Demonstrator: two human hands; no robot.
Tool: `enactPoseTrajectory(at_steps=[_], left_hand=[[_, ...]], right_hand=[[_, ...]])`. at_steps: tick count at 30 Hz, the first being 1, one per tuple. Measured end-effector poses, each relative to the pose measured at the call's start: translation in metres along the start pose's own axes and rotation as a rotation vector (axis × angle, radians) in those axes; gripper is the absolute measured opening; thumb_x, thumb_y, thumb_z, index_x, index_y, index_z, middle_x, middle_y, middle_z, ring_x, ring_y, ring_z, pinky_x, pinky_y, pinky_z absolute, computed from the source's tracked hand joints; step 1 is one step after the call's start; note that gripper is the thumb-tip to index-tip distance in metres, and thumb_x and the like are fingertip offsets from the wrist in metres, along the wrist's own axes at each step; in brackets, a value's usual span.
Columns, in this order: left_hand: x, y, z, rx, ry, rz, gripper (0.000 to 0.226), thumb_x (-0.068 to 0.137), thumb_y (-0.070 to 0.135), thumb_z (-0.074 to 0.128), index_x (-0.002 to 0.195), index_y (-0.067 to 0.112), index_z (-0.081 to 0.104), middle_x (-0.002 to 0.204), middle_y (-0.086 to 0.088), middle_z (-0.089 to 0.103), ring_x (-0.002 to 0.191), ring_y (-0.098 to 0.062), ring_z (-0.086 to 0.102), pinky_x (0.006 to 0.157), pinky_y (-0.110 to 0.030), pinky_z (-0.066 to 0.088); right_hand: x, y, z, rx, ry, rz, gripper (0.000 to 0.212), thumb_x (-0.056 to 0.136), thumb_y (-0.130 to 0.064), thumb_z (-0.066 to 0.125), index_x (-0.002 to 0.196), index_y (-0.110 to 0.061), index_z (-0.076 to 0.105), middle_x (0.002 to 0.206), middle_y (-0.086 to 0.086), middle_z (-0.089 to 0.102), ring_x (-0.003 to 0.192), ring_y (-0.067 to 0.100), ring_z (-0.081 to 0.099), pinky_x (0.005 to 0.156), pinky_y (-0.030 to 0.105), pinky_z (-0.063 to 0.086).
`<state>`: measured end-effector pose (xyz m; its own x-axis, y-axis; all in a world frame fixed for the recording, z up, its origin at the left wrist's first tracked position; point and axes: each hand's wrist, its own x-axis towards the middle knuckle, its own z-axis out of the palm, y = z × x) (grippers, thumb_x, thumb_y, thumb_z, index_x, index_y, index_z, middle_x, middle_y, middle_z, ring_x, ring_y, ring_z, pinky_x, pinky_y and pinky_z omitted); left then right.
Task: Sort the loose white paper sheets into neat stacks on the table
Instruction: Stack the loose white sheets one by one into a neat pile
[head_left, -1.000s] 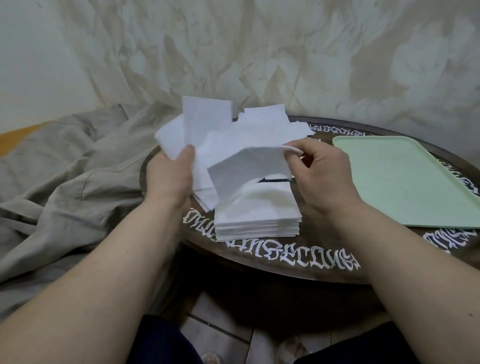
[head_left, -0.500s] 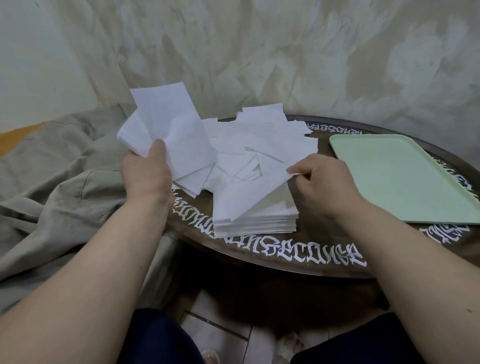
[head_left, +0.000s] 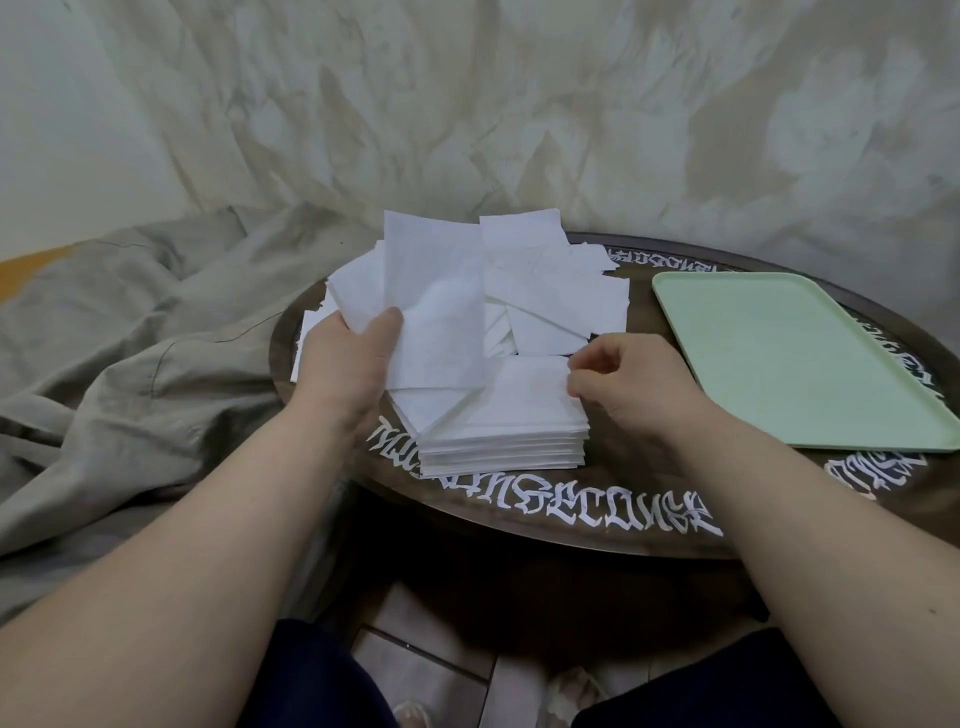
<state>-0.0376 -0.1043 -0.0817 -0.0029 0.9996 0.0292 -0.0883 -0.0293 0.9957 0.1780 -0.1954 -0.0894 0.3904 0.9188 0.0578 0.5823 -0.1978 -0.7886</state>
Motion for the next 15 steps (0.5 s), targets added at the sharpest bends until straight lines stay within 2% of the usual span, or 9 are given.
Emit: enactPoseTrajectory(at_steps=[2, 3, 6, 8, 10, 12, 15], left_hand=[[-0.004, 0.003, 0.003, -0.019, -0.057, -0.034, 0.004, 0.088, 0.015, 0.064, 0.092, 0.014, 0.065, 0.097, -0.004, 0.072, 0.089, -0.022, 0.069, 0.080, -0.039, 0.057], [-0.005, 0.004, 0.003, -0.027, -0.102, -0.050, 0.006, 0.090, 0.012, 0.063, 0.095, 0.012, 0.066, 0.098, -0.006, 0.072, 0.090, -0.024, 0.069, 0.079, -0.039, 0.056], [-0.013, 0.006, 0.008, 0.016, -0.253, -0.069, 0.009, 0.090, 0.011, 0.062, 0.098, 0.009, 0.065, 0.095, -0.007, 0.074, 0.086, -0.023, 0.071, 0.073, -0.036, 0.057], [-0.017, 0.008, 0.011, 0.062, -0.310, -0.070, 0.007, 0.090, 0.011, 0.063, 0.096, 0.009, 0.066, 0.089, -0.004, 0.075, 0.079, -0.020, 0.071, 0.065, -0.032, 0.057], [-0.019, 0.009, 0.012, 0.097, -0.350, -0.074, 0.007, 0.087, 0.013, 0.067, 0.093, 0.010, 0.067, 0.087, -0.005, 0.075, 0.078, -0.022, 0.072, 0.068, -0.034, 0.058], [-0.021, 0.010, 0.012, 0.141, -0.394, -0.087, 0.016, 0.080, 0.019, 0.073, 0.092, 0.009, 0.069, 0.092, -0.009, 0.075, 0.085, -0.029, 0.071, 0.079, -0.043, 0.057], [-0.021, 0.011, 0.014, 0.121, -0.330, -0.088, 0.008, 0.088, 0.018, 0.067, 0.092, 0.011, 0.068, 0.093, -0.009, 0.074, 0.086, -0.028, 0.071, 0.081, -0.044, 0.056]], right_hand=[[0.002, -0.005, 0.000, -0.059, 0.050, -0.032, 0.007, 0.085, -0.024, 0.064, 0.088, -0.020, 0.069, 0.085, -0.011, 0.066, 0.087, 0.012, 0.061, 0.078, 0.029, 0.048], [0.003, -0.009, 0.000, -0.005, 0.083, -0.033, 0.011, 0.087, -0.028, 0.062, 0.091, -0.020, 0.069, 0.086, -0.012, 0.065, 0.087, 0.011, 0.061, 0.079, 0.030, 0.048], [0.003, -0.020, -0.001, 0.334, 0.095, -0.020, 0.024, 0.090, -0.034, 0.058, 0.107, -0.019, 0.066, 0.095, -0.009, 0.066, 0.077, 0.004, 0.061, 0.075, 0.026, 0.049], [0.000, -0.026, -0.001, 0.453, 0.048, -0.019, 0.026, 0.089, -0.035, 0.059, 0.110, -0.019, 0.064, 0.094, -0.007, 0.067, 0.069, 0.003, 0.059, 0.069, 0.025, 0.047], [-0.002, -0.028, -0.001, 0.514, 0.035, -0.023, 0.025, 0.087, -0.034, 0.063, 0.110, -0.023, 0.061, 0.093, -0.003, 0.065, 0.072, 0.007, 0.058, 0.065, 0.025, 0.046], [-0.002, -0.028, -0.002, 0.540, 0.056, -0.011, 0.028, 0.084, -0.030, 0.068, 0.110, -0.024, 0.061, 0.094, 0.002, 0.062, 0.078, 0.011, 0.057, 0.061, 0.021, 0.045], [-0.004, -0.028, -0.005, 0.579, -0.041, 0.024, 0.013, 0.082, -0.025, 0.071, 0.088, -0.016, 0.065, 0.071, -0.004, 0.066, 0.065, 0.011, 0.054, 0.055, 0.022, 0.040]])
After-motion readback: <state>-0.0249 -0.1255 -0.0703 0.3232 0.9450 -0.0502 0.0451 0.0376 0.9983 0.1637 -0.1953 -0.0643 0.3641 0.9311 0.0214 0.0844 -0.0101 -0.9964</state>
